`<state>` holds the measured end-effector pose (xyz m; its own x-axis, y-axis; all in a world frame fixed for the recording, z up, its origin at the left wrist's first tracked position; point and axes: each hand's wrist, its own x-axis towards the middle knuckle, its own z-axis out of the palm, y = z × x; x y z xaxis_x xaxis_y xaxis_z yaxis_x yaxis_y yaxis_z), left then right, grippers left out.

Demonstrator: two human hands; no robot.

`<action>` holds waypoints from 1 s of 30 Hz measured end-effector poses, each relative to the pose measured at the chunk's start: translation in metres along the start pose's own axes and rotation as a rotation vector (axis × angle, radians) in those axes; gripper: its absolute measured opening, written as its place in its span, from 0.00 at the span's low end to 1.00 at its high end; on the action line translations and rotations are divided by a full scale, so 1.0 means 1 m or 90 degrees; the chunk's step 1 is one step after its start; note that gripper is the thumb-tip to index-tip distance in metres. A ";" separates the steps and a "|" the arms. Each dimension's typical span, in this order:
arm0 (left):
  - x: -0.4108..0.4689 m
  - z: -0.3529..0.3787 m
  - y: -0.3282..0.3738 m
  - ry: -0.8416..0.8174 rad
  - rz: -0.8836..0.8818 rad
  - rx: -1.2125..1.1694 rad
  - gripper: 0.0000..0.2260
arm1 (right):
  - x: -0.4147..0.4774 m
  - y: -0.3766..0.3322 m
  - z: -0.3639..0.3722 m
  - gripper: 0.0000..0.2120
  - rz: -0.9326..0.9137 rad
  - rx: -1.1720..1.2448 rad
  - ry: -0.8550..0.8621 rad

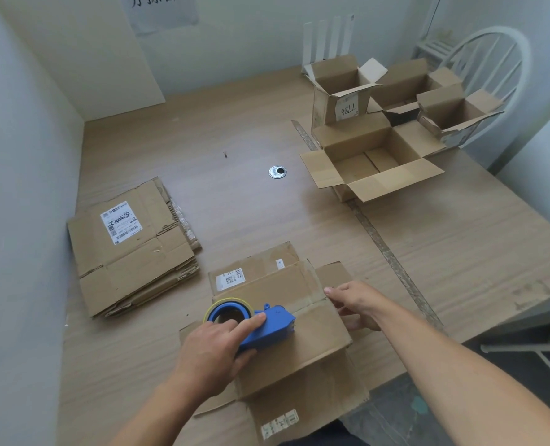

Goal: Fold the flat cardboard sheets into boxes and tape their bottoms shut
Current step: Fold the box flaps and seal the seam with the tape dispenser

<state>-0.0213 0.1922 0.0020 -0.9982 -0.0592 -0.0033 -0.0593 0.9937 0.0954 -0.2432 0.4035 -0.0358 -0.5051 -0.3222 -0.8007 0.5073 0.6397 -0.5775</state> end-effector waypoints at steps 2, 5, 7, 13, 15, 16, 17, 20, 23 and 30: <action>0.001 0.001 -0.001 -0.002 0.000 -0.002 0.35 | 0.001 0.002 0.001 0.12 0.015 -0.017 0.018; 0.000 0.000 -0.001 -0.004 -0.004 -0.007 0.35 | 0.005 0.011 -0.001 0.28 -0.022 -0.074 0.091; -0.001 0.000 -0.001 -0.003 -0.003 -0.013 0.35 | 0.005 0.015 0.001 0.26 -0.132 -0.182 0.174; 0.001 -0.002 0.000 -0.002 0.000 -0.001 0.36 | 0.005 0.018 0.024 0.17 -0.243 -0.298 0.295; -0.001 -0.002 0.000 -0.002 0.003 -0.002 0.36 | 0.007 0.025 0.028 0.18 -0.249 -0.326 0.322; 0.000 -0.002 -0.001 -0.003 0.003 -0.004 0.35 | 0.005 0.027 0.029 0.18 -0.252 -0.319 0.319; 0.000 -0.002 -0.001 -0.005 0.002 -0.006 0.35 | 0.003 0.029 0.028 0.20 -0.254 -0.310 0.305; 0.001 -0.002 0.000 -0.008 0.001 -0.001 0.35 | 0.001 0.033 0.026 0.21 -0.251 -0.301 0.282; 0.001 -0.002 0.001 -0.015 0.003 -0.008 0.34 | -0.004 0.027 0.029 0.19 -0.248 -0.309 0.288; -0.004 -0.004 -0.002 0.053 -0.008 -0.087 0.28 | 0.004 0.041 0.050 0.23 -0.255 -0.299 0.305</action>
<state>-0.0174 0.1900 0.0053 -0.9935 -0.0846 0.0761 -0.0650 0.9708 0.2310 -0.1895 0.3933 -0.0703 -0.8878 -0.3231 -0.3277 -0.0723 0.8011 -0.5941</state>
